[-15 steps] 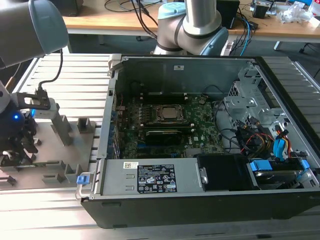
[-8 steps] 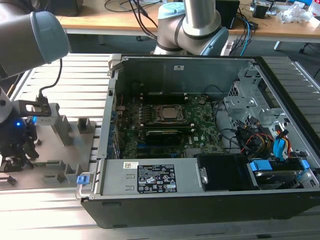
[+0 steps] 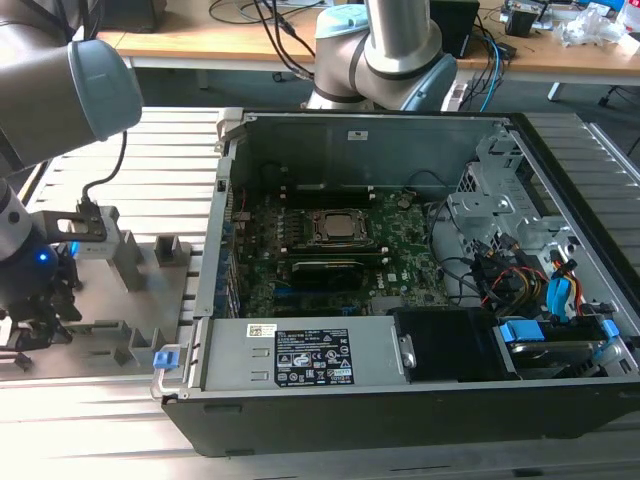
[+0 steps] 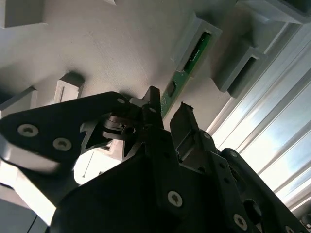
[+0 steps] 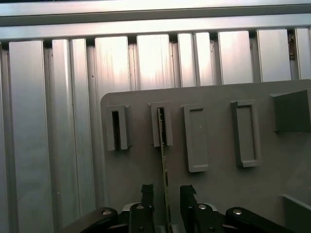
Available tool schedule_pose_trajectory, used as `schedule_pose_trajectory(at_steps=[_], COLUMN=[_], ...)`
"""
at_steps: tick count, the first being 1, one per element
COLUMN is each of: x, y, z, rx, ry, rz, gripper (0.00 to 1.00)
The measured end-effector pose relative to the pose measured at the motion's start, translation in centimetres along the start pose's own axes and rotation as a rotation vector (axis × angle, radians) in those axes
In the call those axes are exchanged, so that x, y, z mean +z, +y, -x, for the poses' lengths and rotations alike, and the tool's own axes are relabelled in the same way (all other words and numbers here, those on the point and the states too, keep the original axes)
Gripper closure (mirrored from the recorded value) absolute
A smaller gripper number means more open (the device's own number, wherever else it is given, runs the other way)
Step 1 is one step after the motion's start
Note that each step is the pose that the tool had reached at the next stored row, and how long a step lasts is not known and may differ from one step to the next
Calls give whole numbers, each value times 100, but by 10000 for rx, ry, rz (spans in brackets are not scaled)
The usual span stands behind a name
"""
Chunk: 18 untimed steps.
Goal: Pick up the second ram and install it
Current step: 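Pick up the second ram and move it above second insertion slot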
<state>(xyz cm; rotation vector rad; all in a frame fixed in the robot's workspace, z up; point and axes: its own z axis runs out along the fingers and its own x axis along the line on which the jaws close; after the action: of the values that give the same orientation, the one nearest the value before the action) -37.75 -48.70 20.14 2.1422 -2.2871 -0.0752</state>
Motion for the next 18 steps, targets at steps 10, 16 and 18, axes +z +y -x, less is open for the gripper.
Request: schedule_pose_trajectory(at_steps=[10, 16, 18], x=[0, 0, 0], y=[0, 0, 0], z=[0, 0, -1], rx=[-2, -2, -2], ry=[-16, -28, -32], rz=[1, 2, 3], gripper=[86, 86, 86])
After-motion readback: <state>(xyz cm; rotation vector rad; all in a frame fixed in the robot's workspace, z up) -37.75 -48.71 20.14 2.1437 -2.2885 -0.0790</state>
